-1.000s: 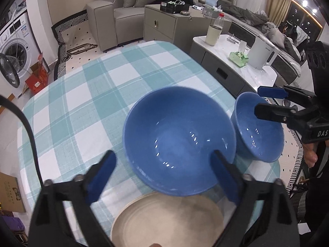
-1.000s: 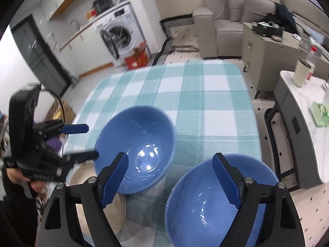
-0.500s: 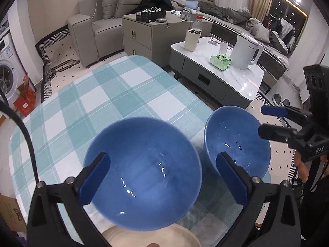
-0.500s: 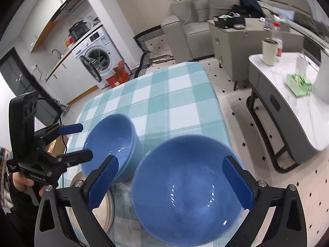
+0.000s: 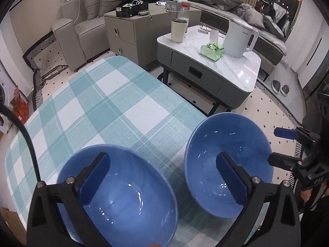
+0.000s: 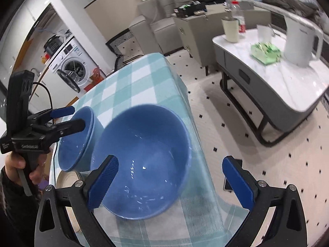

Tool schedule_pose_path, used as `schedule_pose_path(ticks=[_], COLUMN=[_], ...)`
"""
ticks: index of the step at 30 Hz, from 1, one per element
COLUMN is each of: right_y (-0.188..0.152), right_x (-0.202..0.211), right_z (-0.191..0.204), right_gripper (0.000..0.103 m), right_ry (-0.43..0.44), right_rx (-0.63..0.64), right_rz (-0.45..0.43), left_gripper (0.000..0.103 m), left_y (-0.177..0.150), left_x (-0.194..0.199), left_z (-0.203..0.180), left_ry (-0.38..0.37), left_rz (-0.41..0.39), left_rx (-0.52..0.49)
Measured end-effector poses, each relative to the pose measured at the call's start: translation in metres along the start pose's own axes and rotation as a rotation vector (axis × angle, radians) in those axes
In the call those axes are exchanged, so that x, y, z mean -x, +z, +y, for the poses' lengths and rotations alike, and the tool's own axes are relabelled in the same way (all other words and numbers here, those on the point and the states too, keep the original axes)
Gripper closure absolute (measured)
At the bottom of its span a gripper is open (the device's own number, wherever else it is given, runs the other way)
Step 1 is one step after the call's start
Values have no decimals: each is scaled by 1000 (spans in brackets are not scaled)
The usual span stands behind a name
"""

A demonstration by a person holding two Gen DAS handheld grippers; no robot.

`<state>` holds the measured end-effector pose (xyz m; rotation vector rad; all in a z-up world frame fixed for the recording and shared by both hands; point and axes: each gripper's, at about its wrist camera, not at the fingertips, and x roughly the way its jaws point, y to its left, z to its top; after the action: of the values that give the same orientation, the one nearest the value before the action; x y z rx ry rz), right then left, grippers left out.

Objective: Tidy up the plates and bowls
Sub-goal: 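Move the left gripper onto one blue bowl rim while the right gripper grips another, then lift the blue bowl in the right gripper while the left gripper lifts its bowl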

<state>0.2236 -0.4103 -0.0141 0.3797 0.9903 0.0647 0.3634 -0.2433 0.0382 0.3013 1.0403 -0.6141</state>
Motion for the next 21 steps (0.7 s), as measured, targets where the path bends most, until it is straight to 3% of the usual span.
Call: schedule_pose_path(ticks=[7, 21], right_y=[-15, -32], right_x=[0, -17], right_z=[-18, -20], right_gripper=[1, 1], right_ry=[-16, 12], right_rx=[-44, -43], right_rz=[-1, 68], left_gripper=[0, 2], left_y=[10, 8], left_x=[-25, -52], left_z=[-28, -44], left_ry=[35, 49], left_rz=[34, 101], left_rx=[-105, -172])
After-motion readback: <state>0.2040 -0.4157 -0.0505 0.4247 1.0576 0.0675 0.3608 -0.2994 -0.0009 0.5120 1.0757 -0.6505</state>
